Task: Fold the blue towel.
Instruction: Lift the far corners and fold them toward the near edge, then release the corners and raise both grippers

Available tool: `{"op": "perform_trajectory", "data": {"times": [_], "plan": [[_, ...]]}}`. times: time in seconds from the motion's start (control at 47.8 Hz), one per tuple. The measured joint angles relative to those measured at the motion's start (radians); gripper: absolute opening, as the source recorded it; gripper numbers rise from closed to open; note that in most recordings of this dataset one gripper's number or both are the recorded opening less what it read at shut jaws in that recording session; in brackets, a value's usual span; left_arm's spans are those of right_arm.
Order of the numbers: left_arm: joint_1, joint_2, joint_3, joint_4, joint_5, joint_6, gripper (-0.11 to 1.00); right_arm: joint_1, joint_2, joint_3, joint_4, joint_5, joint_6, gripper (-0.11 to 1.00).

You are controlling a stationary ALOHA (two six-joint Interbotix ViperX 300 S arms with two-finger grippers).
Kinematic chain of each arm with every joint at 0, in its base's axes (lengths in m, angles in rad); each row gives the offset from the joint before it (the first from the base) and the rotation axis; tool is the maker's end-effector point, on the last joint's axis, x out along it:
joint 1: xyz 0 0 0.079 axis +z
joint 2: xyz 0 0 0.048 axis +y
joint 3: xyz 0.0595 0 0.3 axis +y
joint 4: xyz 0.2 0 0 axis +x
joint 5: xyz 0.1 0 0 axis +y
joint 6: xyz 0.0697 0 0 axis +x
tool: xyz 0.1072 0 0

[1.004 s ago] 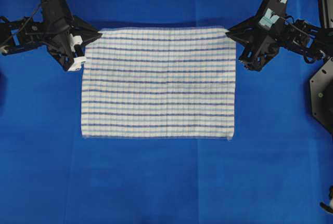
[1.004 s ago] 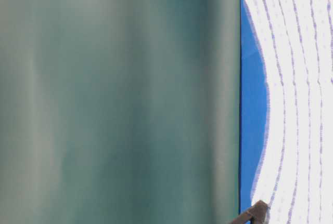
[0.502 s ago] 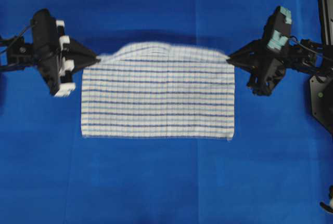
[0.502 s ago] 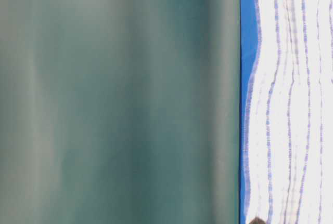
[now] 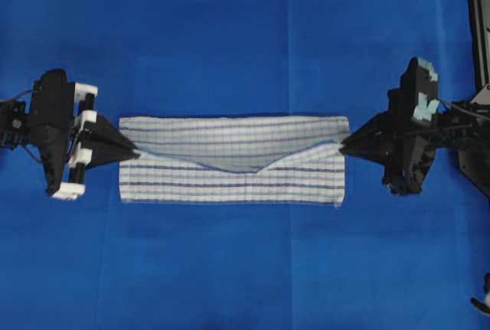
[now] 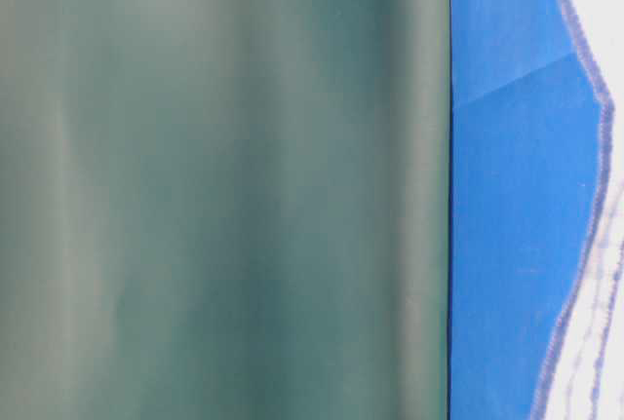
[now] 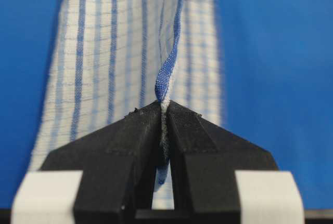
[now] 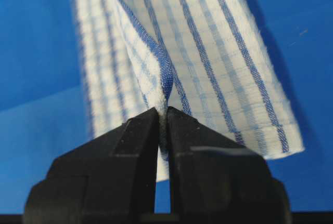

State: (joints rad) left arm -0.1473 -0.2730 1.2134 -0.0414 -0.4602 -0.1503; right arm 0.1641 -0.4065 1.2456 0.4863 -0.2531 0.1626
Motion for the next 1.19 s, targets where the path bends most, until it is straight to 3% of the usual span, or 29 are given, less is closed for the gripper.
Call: {"op": "perform_trajectory", "data": {"times": [0.209, 0.649, 0.711, 0.795, 0.921, 1.004, 1.067, 1.193], "plan": [[-0.043, 0.002, 0.002, -0.002, 0.005, 0.000, 0.03, 0.054, 0.051, -0.021, 0.023, 0.000, 0.000, 0.07], [-0.044, 0.017, -0.003, -0.002, 0.067, 0.000, 0.03, 0.058, 0.106, -0.052, 0.025, 0.015, -0.002, 0.08], [-0.044, 0.026, -0.009, -0.002, 0.074, 0.000, 0.03, 0.058, 0.107, -0.052, 0.025, 0.017, -0.002, 0.15], [-0.044, 0.038, -0.020, 0.000, 0.084, 0.000, 0.10, 0.060, 0.107, -0.052, 0.025, 0.017, -0.002, 0.35], [-0.038, 0.043, -0.029, -0.002, 0.092, 0.000, 0.41, 0.060, 0.107, -0.055, 0.025, 0.017, -0.002, 0.74], [-0.029, 0.043, -0.029, 0.000, 0.094, 0.000, 0.66, 0.061, 0.106, -0.057, 0.023, 0.018, -0.009, 0.92], [-0.021, 0.038, -0.029, 0.000, 0.098, 0.002, 0.77, 0.061, 0.107, -0.057, 0.023, 0.018, -0.012, 0.93], [0.000, 0.018, -0.028, 0.000, 0.106, 0.011, 0.72, 0.061, 0.103, -0.057, 0.023, 0.017, -0.026, 0.88]]}}
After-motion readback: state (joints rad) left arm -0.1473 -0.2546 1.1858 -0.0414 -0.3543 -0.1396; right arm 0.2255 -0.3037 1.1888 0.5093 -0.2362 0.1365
